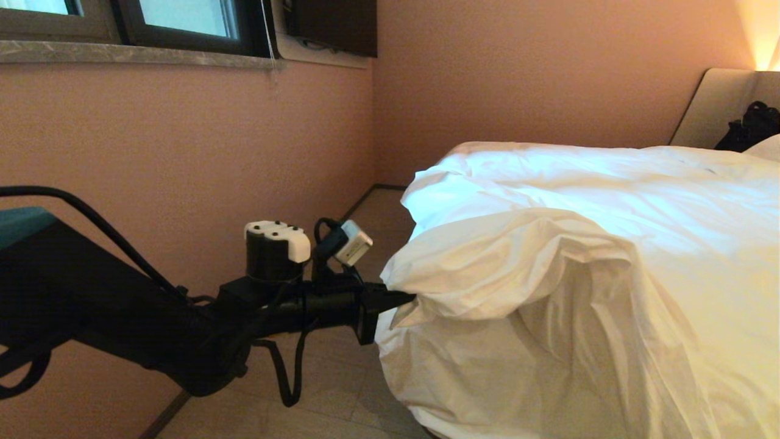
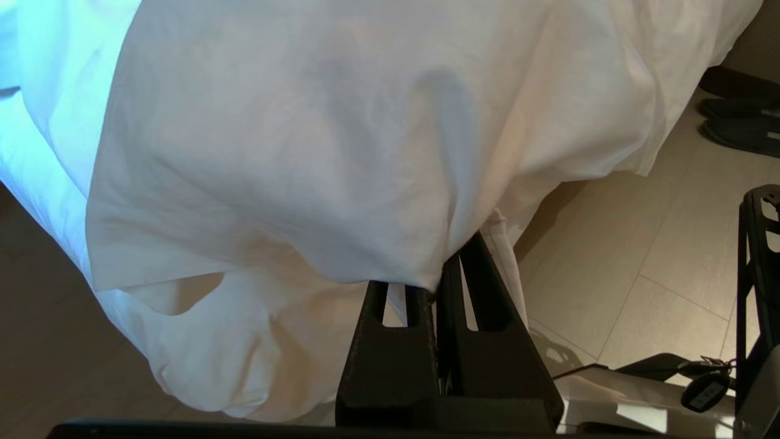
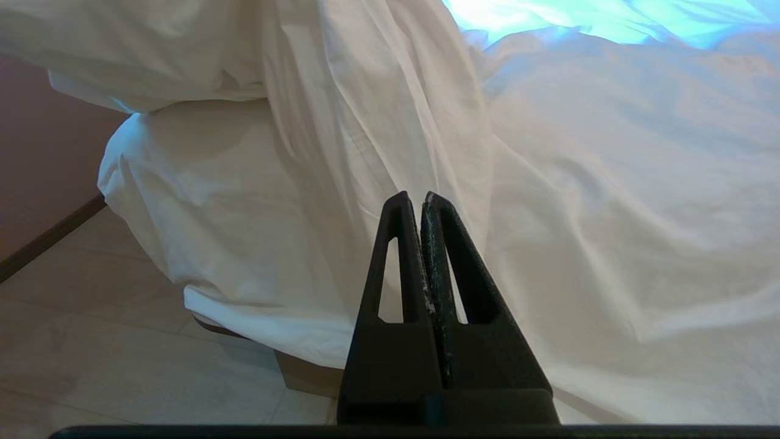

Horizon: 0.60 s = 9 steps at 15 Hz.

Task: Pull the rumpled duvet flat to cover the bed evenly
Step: Flatten the corners of the folded blanket

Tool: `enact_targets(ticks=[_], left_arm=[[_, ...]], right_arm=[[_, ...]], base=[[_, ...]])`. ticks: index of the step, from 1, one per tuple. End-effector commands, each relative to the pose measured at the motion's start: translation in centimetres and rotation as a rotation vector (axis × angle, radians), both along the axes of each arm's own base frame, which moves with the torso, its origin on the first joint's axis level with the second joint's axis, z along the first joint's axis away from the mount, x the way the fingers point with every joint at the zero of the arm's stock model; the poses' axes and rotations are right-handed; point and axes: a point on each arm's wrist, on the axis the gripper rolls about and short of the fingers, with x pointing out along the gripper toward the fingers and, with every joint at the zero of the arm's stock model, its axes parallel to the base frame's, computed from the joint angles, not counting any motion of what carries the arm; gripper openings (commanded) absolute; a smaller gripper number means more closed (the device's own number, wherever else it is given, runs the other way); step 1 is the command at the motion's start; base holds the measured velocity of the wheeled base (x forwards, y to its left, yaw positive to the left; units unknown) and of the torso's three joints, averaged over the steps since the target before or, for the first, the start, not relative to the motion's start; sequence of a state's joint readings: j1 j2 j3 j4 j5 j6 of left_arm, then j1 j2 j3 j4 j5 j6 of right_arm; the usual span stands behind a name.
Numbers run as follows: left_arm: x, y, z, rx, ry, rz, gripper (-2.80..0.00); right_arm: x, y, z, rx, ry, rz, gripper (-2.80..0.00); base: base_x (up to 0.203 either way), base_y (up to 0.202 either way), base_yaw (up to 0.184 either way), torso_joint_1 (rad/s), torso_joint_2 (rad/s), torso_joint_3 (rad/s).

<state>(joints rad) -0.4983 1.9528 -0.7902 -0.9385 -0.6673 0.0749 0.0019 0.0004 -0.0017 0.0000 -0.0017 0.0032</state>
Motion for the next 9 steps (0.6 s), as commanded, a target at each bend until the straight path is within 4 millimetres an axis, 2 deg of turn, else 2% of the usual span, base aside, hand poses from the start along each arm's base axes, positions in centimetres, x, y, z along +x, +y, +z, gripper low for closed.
enact_targets(ticks=[1, 5, 9], left_arm=[[-0.2, 0.1, -0.2, -0.004, 0.007, -0.028, -2.80], [-0.1, 0.8, -0.1, -0.014, 0.016, -0.062, -2.80], [-1.4, 1.6, -0.2, -0.008, 0.029, -0.068, -2.80]], right_arm=[[0.0, 0.0, 0.0, 0.000, 0.000, 0.000, -2.80], [0.0, 0.0, 0.0, 0.000, 0.000, 0.001, -2.80], [0.0, 0.0, 0.0, 0.000, 0.000, 0.000, -2.80]], base=[[0.000, 0.000, 0.000, 0.000, 0.00, 0.000], [0.000, 0.000, 0.000, 0.000, 0.00, 0.000], [0.000, 0.000, 0.000, 0.000, 0.00, 0.000]])
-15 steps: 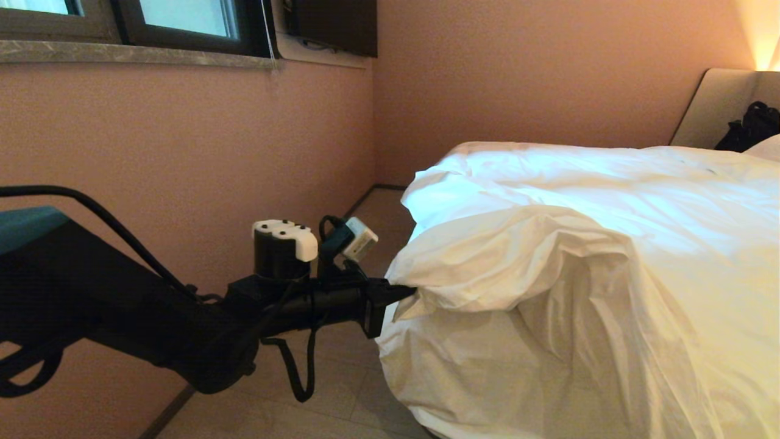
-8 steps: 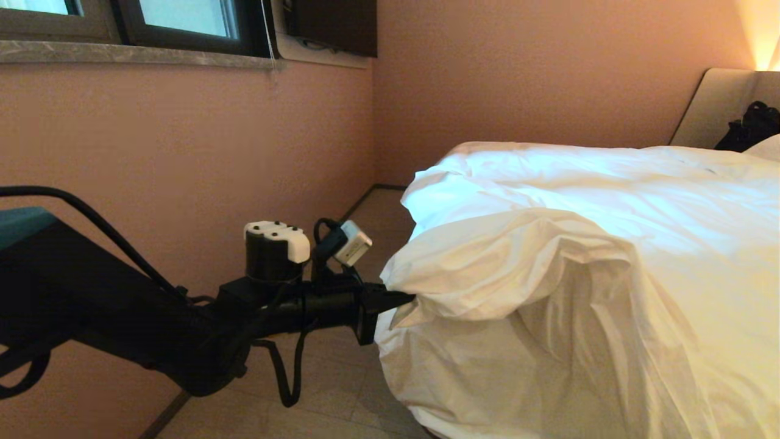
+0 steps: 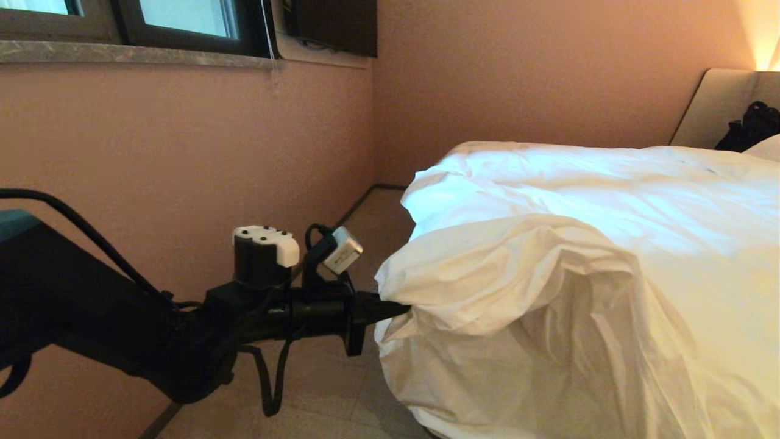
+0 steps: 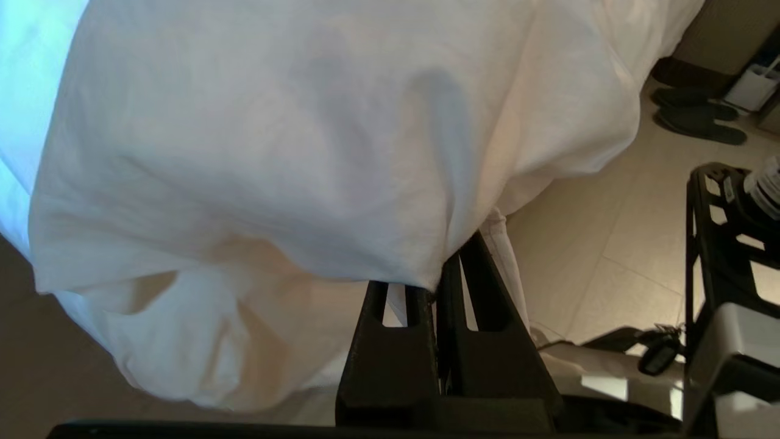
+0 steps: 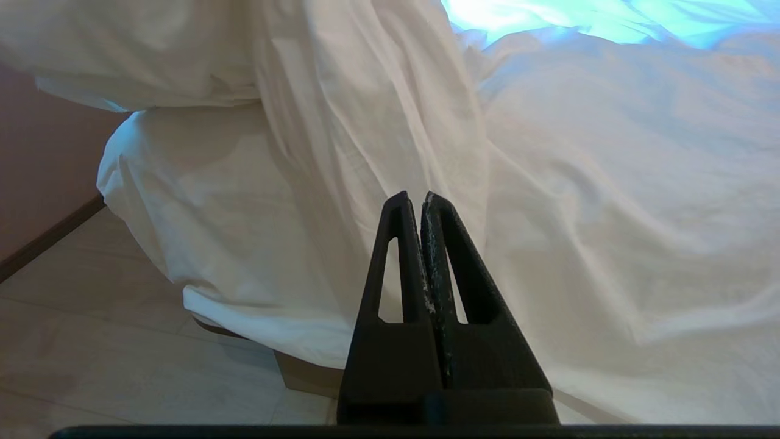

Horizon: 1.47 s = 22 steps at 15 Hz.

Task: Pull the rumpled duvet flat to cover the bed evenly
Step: Flatten the corners of the folded blanket

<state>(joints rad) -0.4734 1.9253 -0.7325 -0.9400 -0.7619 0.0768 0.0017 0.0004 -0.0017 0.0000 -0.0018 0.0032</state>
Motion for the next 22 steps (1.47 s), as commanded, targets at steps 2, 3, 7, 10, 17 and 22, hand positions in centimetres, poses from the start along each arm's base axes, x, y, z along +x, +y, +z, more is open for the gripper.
enact_targets(ticks=[2, 3, 7, 10, 17, 22], left_arm=[[-0.7, 0.7, 0.2, -0.002, -0.002, 0.009, -2.80], [-1.0, 1.3, -0.1, 0.005, 0.010, 0.022, -2.80], [-2.1, 2.6, -1.7, 0.054, 0.037, 0.044, -2.80], [-2.1, 4.0, -1.9, 0.061, 0.053, 0.090, -2.80], [-3.4, 6.2, -2.6, 0.079, 0.098, 0.144, -2.80], [-4.5, 7.2, -2.9, 0.087, 0.121, 0.167, -2.80]], right_arm=[[0.0, 0.0, 0.0, 0.000, 0.000, 0.001, -2.80], [0.0, 0.0, 0.0, 0.000, 0.000, 0.002, -2.80], [0.0, 0.0, 0.0, 0.000, 0.000, 0.000, -2.80], [0.0, 0.0, 0.0, 0.000, 0.000, 0.000, -2.80], [0.0, 0.0, 0.0, 0.000, 0.000, 0.001, -2.80], [0.0, 0.0, 0.0, 0.000, 0.000, 0.000, -2.80]], base=[[0.000, 0.000, 0.000, 0.000, 0.00, 0.000], [0.000, 0.000, 0.000, 0.000, 0.00, 0.000], [0.000, 0.000, 0.000, 0.000, 0.00, 0.000], [0.000, 0.000, 0.000, 0.000, 0.00, 0.000], [0.000, 0.000, 0.000, 0.000, 0.00, 0.000], [0.000, 0.000, 0.000, 0.000, 0.00, 0.000]])
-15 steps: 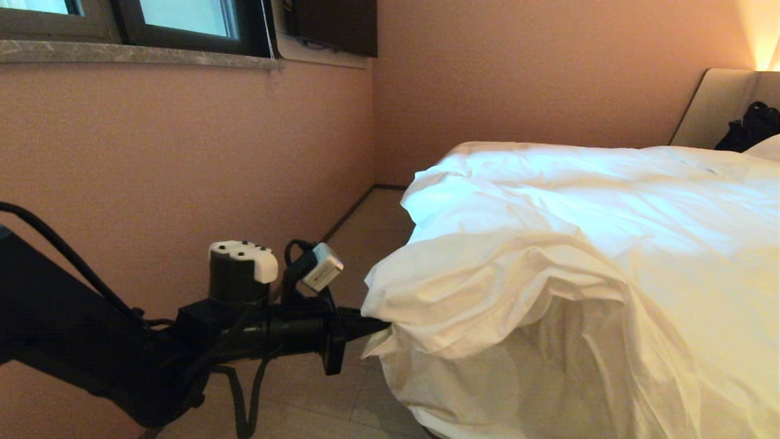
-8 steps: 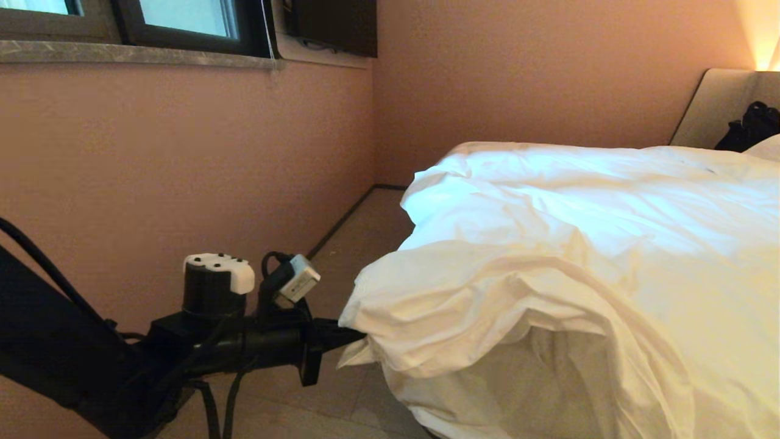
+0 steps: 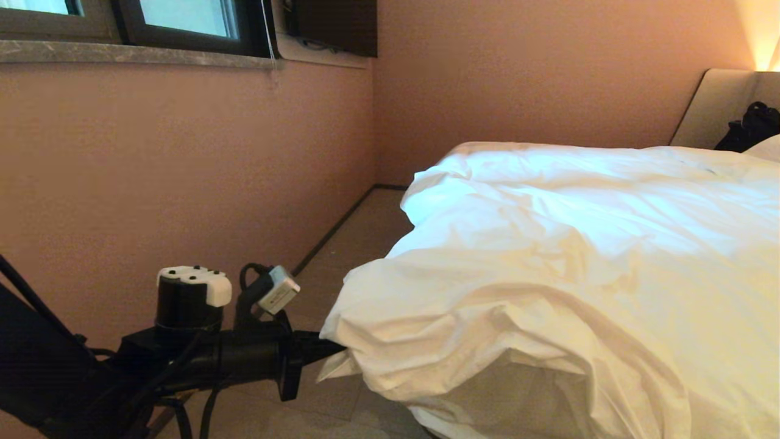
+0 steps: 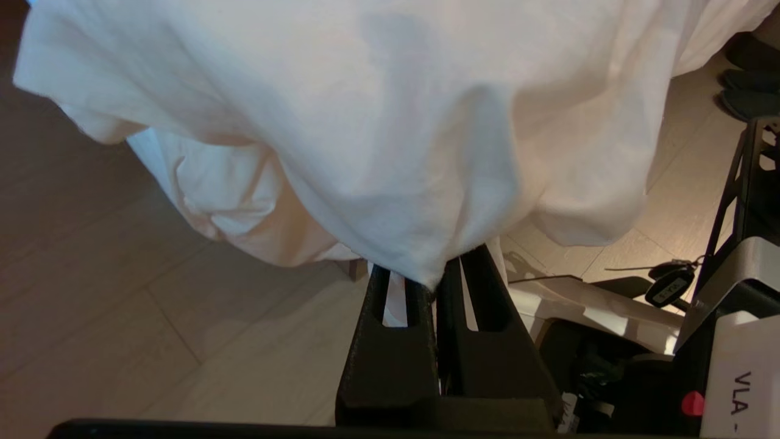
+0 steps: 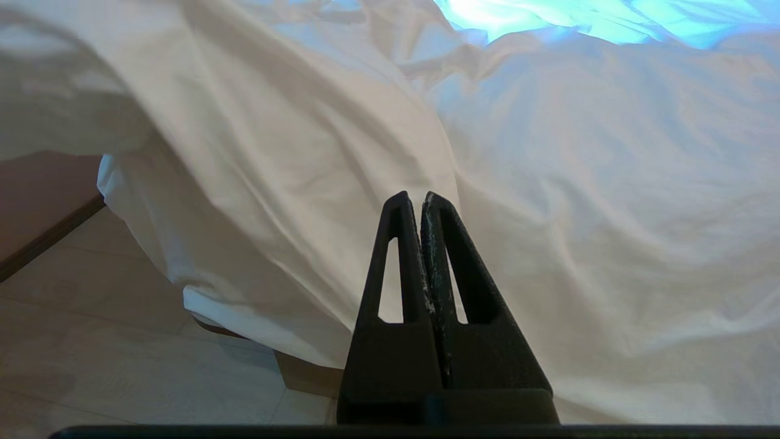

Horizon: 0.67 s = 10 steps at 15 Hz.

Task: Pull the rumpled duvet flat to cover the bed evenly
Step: Flatten the corners of the folded blanket

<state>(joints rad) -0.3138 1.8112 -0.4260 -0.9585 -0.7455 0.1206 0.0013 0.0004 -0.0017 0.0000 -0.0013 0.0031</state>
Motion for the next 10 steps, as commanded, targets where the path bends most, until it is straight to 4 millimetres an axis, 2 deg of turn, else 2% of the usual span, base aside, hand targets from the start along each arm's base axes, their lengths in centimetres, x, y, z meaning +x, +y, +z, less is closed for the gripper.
enact_targets(ticks=[1, 10], left_arm=[[-0.7, 0.7, 0.1, -0.001, 0.001, 0.015, -2.80], [-3.0, 2.4, -0.4, 0.014, 0.046, 0.063, -2.80]], right_arm=[[0.0, 0.0, 0.0, 0.000, 0.000, 0.000, -2.80], [0.0, 0.0, 0.0, 0.000, 0.000, 0.000, -2.80]], base=[[0.000, 0.000, 0.000, 0.000, 0.00, 0.000], [0.000, 0.000, 0.000, 0.000, 0.00, 0.000]])
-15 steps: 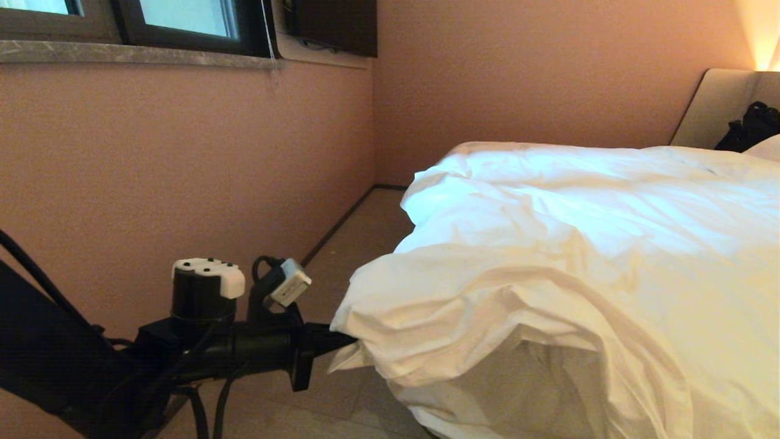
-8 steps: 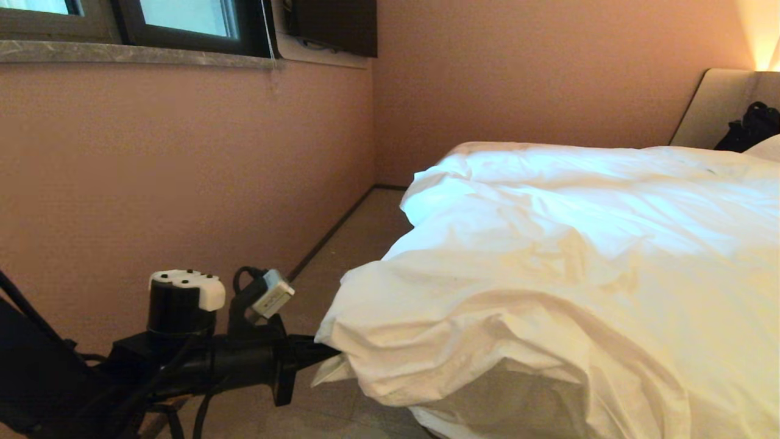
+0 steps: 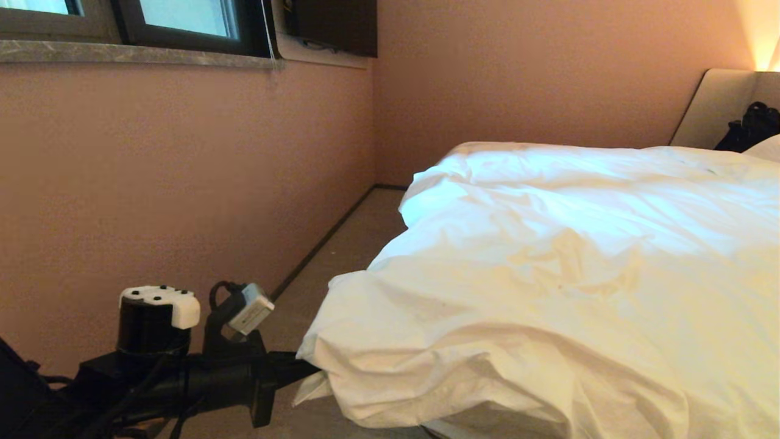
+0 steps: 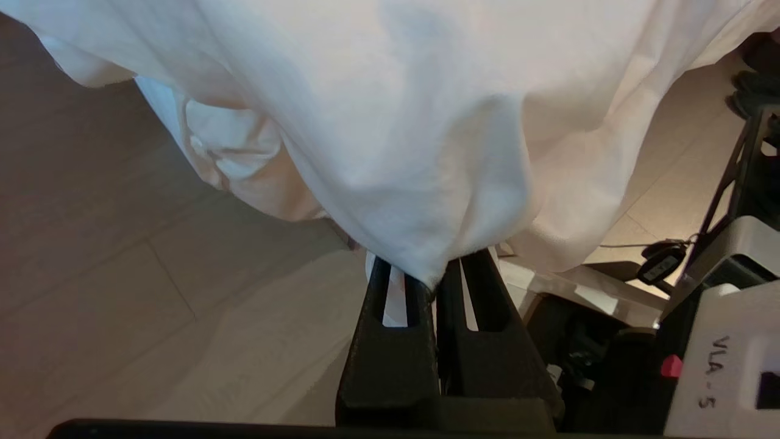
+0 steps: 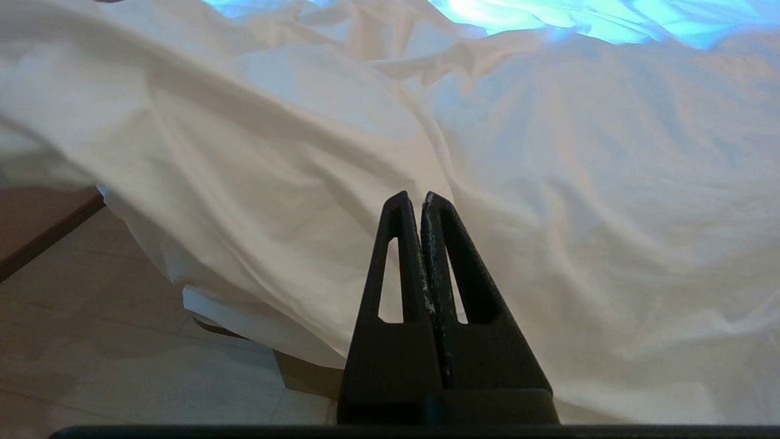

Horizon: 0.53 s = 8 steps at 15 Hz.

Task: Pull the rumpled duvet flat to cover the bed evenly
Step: Flatten the corners of the folded blanket

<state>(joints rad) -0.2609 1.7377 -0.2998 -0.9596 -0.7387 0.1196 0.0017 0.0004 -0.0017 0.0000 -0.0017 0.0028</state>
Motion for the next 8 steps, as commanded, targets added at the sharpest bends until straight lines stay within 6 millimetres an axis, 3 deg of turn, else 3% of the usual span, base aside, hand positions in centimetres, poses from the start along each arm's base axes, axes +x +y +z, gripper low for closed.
enact_targets(ticks=[1, 8], left_arm=[[-0.6, 0.4, 0.0, -0.001, 0.001, 0.009, -2.80], [-1.5, 2.2, -0.3, 0.003, 0.030, 0.082, -2.80]], right_arm=[[0.0, 0.0, 0.0, 0.000, 0.000, 0.000, -2.80], [0.0, 0.0, 0.0, 0.000, 0.000, 0.000, -2.80]], base=[[0.000, 0.000, 0.000, 0.000, 0.00, 0.000], [0.000, 0.000, 0.000, 0.000, 0.00, 0.000]])
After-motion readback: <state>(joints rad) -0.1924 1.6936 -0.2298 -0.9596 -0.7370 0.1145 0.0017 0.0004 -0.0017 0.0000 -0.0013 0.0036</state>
